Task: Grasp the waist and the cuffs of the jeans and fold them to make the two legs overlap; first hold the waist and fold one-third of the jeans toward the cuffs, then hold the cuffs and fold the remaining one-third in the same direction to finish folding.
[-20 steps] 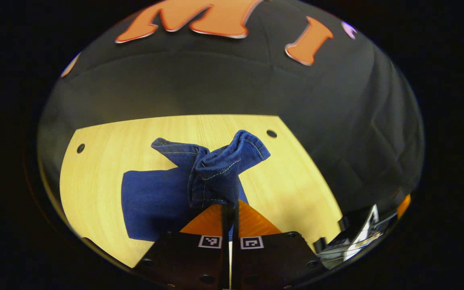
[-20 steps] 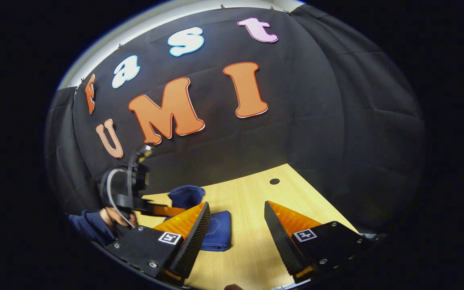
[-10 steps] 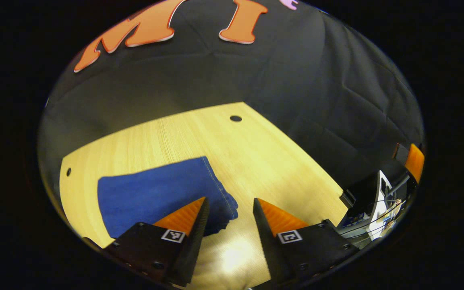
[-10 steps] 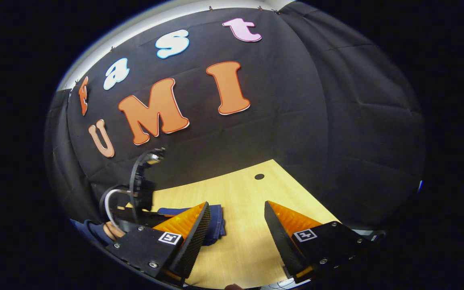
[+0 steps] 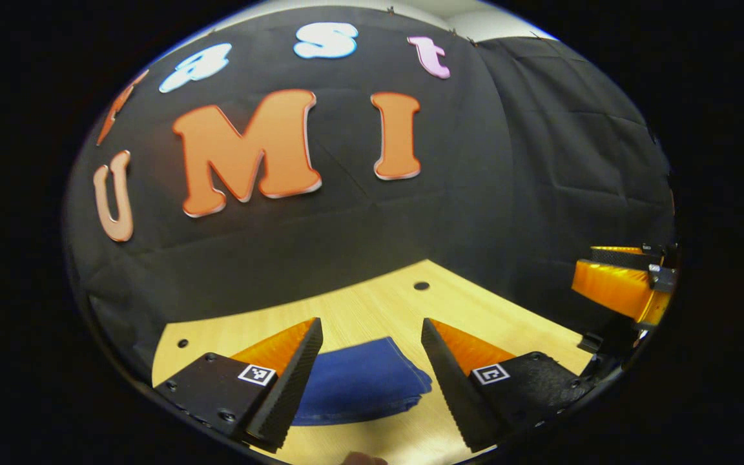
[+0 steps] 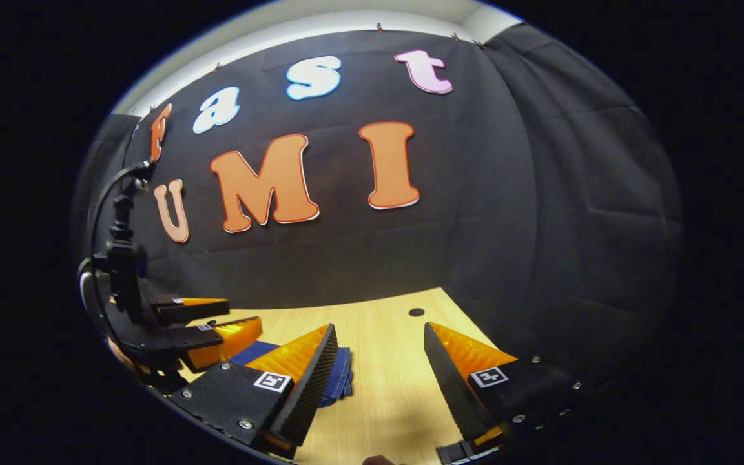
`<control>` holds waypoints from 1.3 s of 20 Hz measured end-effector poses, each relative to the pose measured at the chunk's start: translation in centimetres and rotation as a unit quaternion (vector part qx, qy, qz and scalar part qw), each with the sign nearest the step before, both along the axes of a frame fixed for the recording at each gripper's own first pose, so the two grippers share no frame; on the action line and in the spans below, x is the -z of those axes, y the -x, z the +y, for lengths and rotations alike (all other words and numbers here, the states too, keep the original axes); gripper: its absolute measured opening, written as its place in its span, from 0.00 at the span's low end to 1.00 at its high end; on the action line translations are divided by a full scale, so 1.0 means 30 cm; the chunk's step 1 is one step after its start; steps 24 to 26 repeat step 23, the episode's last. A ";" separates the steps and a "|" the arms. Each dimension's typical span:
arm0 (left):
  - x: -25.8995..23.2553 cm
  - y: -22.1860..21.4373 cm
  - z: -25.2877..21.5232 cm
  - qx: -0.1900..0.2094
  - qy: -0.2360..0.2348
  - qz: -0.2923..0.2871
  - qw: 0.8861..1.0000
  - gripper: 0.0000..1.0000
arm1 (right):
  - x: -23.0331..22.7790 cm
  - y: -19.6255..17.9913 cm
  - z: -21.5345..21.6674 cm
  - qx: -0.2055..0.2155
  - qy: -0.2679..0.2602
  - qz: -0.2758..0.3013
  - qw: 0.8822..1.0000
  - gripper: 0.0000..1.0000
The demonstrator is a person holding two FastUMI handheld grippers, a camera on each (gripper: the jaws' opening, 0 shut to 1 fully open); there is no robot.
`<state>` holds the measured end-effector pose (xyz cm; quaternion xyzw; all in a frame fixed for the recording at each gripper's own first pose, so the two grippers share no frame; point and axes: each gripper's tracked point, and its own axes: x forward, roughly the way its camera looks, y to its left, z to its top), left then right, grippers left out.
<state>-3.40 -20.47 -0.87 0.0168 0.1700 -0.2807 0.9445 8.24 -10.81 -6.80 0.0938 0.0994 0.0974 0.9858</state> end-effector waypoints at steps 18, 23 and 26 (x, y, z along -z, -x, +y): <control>-0.260 0.340 0.488 -0.145 0.048 -0.172 0.973 1.00 | -0.181 0.233 0.197 -0.048 0.044 -0.105 0.992 0.86; -0.284 0.454 0.569 -0.150 0.059 -0.189 0.969 1.00 | -0.225 0.324 0.230 -0.049 0.059 -0.121 0.990 0.86; -0.284 0.454 0.569 -0.150 0.059 -0.189 0.969 1.00 | -0.225 0.324 0.230 -0.049 0.059 -0.121 0.990 0.86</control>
